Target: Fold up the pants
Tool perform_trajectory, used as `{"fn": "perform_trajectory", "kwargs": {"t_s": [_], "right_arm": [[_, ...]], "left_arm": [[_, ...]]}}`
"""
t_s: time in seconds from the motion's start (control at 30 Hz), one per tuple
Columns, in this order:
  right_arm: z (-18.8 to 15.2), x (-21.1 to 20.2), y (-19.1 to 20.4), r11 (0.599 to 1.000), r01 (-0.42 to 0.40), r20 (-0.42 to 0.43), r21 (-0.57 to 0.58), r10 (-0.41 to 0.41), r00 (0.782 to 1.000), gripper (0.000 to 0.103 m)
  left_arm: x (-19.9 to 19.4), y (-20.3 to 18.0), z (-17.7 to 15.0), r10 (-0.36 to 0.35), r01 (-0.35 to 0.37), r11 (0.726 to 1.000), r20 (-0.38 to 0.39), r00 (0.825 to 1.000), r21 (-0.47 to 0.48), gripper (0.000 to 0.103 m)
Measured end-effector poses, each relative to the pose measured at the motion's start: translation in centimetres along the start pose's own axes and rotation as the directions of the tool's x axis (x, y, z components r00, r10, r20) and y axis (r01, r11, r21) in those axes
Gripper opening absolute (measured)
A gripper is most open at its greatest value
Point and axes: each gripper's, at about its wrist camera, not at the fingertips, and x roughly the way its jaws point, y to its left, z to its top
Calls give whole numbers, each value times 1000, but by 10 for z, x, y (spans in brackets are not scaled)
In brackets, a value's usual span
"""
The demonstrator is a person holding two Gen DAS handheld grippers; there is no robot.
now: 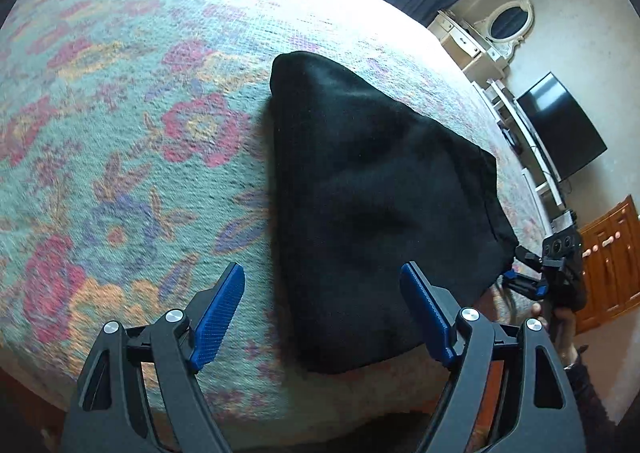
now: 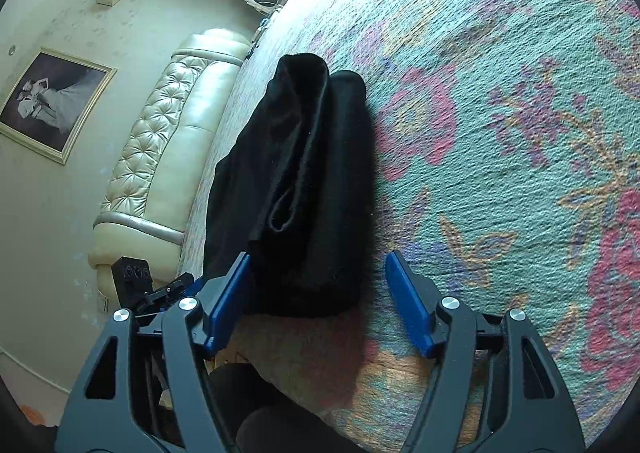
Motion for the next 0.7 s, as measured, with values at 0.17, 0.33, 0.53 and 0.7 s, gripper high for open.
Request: {"fn": "perform_trajectory", "kwargs": {"t_s": [0.17, 0.33, 0.53, 0.7], "right_arm": [[16, 7, 0, 1000, 22, -2, -10, -22, 1000, 73], [37, 19, -3, 1000, 18, -2, -1, -18, 1000, 73], [59, 38, 0, 1000, -3, -11, -20, 3, 1000, 75], [71, 62, 14, 997, -20, -57, -72, 15, 998, 75]], "left_arm": [[16, 4, 13, -4, 4, 1000, -16, 1000, 14, 79], [33, 2, 28, -67, 67, 998, -27, 997, -7, 79], [55, 6, 41, -183, 180, 982, -62, 981, -46, 79], [70, 21, 51, -271, 263, 956, -47, 961, -127, 79]]}}
